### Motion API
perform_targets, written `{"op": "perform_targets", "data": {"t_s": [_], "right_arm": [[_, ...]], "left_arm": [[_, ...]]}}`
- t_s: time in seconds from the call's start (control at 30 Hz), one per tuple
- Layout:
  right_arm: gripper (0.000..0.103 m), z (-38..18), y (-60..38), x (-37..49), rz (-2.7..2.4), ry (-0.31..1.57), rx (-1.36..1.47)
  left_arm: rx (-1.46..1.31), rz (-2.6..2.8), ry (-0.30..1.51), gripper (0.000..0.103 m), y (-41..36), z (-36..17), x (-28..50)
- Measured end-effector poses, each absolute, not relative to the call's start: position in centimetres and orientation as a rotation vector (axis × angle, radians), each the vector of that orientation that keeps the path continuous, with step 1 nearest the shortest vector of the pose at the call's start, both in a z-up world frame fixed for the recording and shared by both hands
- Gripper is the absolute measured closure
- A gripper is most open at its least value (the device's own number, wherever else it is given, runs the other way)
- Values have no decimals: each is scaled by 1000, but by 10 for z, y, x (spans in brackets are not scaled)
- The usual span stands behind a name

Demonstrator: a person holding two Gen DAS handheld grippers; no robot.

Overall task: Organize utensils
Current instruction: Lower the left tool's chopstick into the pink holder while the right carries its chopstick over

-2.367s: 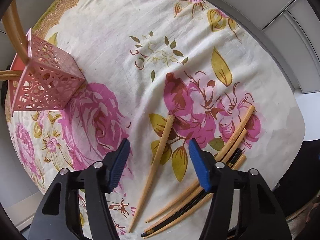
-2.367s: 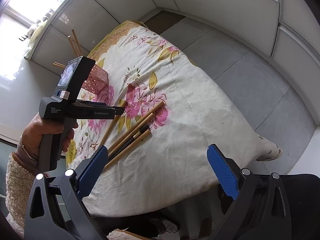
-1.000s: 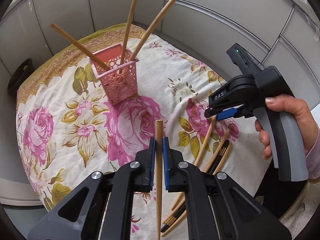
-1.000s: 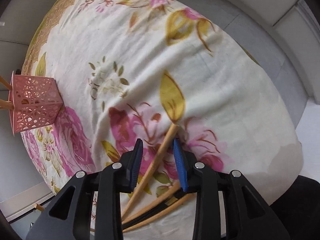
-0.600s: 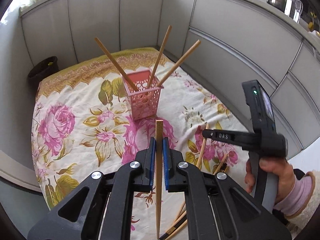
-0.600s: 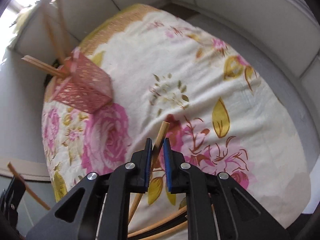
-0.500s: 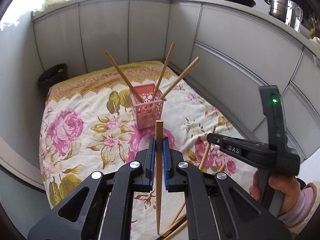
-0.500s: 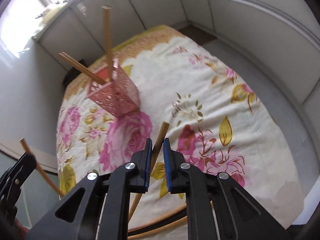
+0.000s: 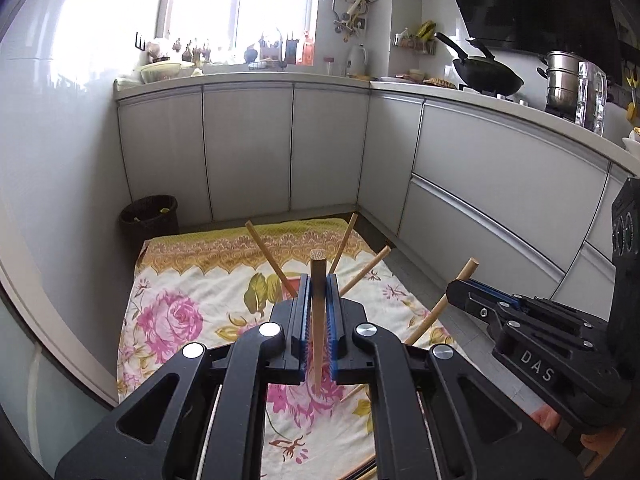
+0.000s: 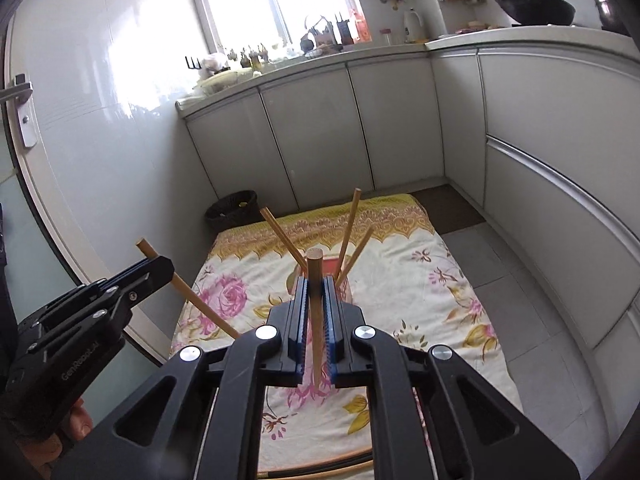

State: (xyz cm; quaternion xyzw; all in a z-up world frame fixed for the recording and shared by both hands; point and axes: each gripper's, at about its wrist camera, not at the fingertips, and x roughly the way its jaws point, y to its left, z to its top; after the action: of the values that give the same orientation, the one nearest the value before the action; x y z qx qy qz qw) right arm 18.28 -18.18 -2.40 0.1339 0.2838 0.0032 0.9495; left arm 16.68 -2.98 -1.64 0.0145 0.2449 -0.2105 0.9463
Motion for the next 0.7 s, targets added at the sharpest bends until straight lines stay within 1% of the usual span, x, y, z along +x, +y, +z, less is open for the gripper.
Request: {"op": "perform_targets", "data": {"t_s": [0.3, 0.43, 0.6, 0.7], "right_arm": [[95, 22, -199, 211, 37, 516, 295], [95, 34, -202, 230, 33, 485, 286], [95, 36, -212, 255, 29, 462, 310], [95, 31, -215, 270, 23, 464, 305]], "left_arm": [[-14, -410, 439, 97, -44, 19, 213], [-22, -390, 403, 97, -49, 32, 239], [-59, -377, 409, 97, -48, 30, 278], [-64, -372, 448, 96, -51, 14, 303]]}}
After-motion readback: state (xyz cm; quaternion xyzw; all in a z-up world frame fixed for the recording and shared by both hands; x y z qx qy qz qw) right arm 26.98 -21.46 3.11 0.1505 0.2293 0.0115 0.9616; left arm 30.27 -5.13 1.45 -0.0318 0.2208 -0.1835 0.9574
